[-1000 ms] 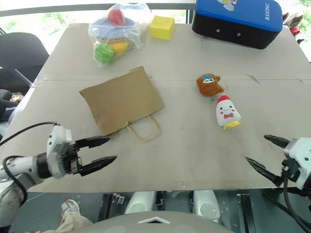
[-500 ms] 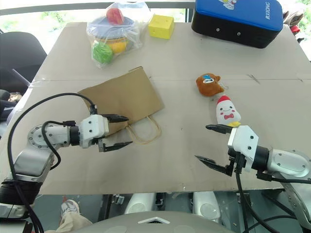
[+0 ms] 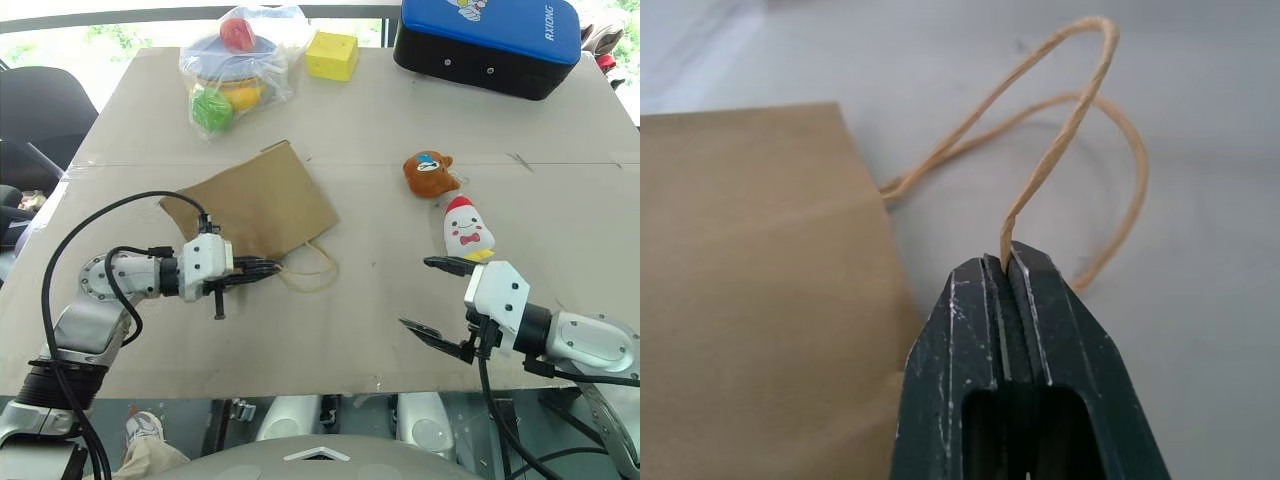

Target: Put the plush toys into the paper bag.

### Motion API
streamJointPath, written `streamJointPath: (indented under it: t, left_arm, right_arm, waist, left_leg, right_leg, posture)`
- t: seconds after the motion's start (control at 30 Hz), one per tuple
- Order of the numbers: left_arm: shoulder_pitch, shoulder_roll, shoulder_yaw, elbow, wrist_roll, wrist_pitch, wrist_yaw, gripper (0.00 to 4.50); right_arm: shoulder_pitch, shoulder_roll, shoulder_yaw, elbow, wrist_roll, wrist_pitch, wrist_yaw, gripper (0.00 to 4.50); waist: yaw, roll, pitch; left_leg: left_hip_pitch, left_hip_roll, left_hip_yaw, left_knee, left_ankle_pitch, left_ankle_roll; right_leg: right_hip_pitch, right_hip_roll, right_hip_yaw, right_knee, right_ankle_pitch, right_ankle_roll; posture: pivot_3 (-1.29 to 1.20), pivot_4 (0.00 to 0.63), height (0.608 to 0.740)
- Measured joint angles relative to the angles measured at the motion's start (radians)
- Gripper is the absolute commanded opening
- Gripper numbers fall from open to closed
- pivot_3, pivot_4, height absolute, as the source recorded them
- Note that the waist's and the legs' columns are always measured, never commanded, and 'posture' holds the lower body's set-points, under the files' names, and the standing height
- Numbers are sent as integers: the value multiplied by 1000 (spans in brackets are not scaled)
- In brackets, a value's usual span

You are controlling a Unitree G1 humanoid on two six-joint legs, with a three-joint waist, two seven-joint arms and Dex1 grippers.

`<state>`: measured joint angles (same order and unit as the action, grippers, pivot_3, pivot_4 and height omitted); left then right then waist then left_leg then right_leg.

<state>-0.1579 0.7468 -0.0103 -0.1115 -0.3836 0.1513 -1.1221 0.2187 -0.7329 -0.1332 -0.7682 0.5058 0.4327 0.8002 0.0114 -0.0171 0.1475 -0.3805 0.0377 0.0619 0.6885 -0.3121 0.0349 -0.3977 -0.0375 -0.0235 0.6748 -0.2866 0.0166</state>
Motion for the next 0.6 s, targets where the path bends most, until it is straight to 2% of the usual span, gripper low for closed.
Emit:
streamJointPath:
  t: [0.07, 0.1, 0.17, 0.2, 0.27, 0.4, 0.6]
  left_arm:
    - [-15, -17, 13, -33, -78, 98, 29, 22]
    - [-28, -38, 45, -57, -163, 198, 62, 0]
    - [-63, -71, 88, -94, -286, 325, 119, 0]
    - [-77, -82, 97, -107, -324, 362, 137, 0]
    - [-92, -110, 132, -144, -425, 458, 186, 0]
    - [-103, -188, 150, -148, -517, 540, 254, 0]
    - [-120, -272, 206, -150, -642, 600, 350, 0]
  right_arm:
    - [-28, 10, 20, 1, 4, 23, -25, 4500]
    - [-77, 30, 44, 3, 16, 75, -65, 3947]
    - [-174, 82, 86, 17, 53, 179, -138, 3114]
    - [-208, 100, 100, 28, 58, 207, -161, 2741]
    - [-338, 170, 163, 87, 51, 270, -222, 1687]
    - [-543, 273, 290, 219, -9, 296, -272, 54]
    - [-698, 353, 501, 517, -171, 185, -199, 54]
  waist:
    - [1, 0, 0]
    - [-1, 0, 0]
    - [-5, -1, 0]
    - [-6, -1, 0]
    - [-14, 0, 0]
    - [-20, 0, 0]
    - [-23, 0, 0]
  left_leg:
    - [0, 0, 0, 0, 0, 0]
    - [0, 0, -1, 1, 0, 0]
    - [1, 0, -1, 1, 0, 0]
    - [0, 0, -1, 2, 0, 0]
    - [1, 0, -1, 2, 0, -1]
    - [-1, -1, -2, 2, 0, -1]
    - [-2, -1, -2, 2, 0, -1]
  right_leg:
    - [0, 0, 0, 1, 0, 0]
    - [0, 0, 0, 2, 0, 0]
    - [0, 0, 0, 3, 0, 0]
    - [0, 0, 0, 3, 0, 0]
    - [0, 0, 0, 3, 0, 0]
    - [-1, 1, -1, 3, 0, 0]
    - [-2, 0, -2, 3, 0, 0]
  posture:
    - [0, 150, 733]
    - [0, 150, 733]
    - [0, 150, 733]
    - [0, 150, 733]
    - [0, 150, 733]
    - [0, 150, 733]
    - [0, 150, 733]
